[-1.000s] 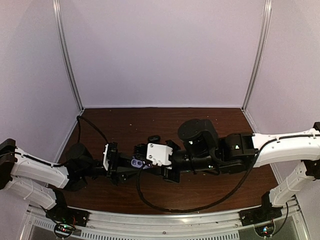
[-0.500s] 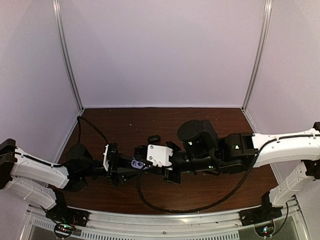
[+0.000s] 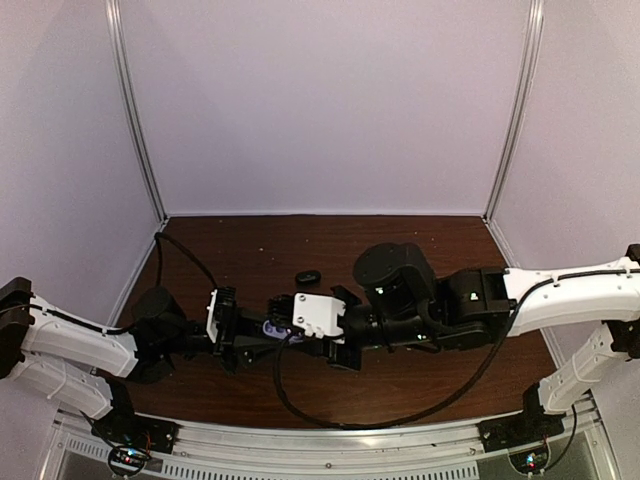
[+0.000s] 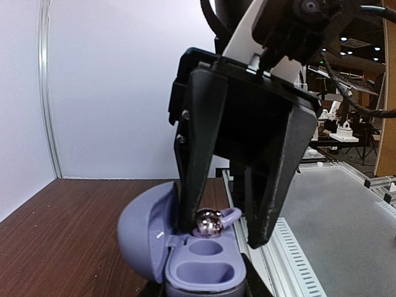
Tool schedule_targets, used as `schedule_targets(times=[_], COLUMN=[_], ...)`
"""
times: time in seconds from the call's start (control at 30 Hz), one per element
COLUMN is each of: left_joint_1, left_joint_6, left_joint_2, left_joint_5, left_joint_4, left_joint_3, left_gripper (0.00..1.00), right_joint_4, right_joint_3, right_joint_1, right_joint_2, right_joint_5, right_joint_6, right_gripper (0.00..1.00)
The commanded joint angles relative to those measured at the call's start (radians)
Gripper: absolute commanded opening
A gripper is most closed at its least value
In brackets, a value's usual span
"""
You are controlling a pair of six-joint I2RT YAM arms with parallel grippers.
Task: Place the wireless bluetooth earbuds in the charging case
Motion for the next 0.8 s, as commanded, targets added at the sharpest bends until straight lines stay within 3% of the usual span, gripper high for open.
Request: schedule_targets(times=[0.0, 0.43, 0.77], left_joint_1=[-0.001, 0.000, -0.001], left_joint_6=[0.000, 0.003, 0.004], left_joint_2=[-0.003, -0.001, 0.000], left_joint_5=[-0.004, -0.004, -0.001], left_joint_4=[0.052, 0.047, 0.049], left_joint_3=[0.015, 0.021, 0.026], left_gripper=[0.00, 0.00, 0.00], right_joint_4=[-0.039, -0.017, 0.016], right_joint_3=[0.023, 0.028, -0.023], right_joint_1=[0.015, 0.039, 0.040], right_joint_2=[-0.006, -0.049, -0.106], right_joint_5=[-0.002, 0.022, 0.092], right_joint_6=[0.007, 0.012, 0.021], right_gripper=[0.37, 0.44, 0.39])
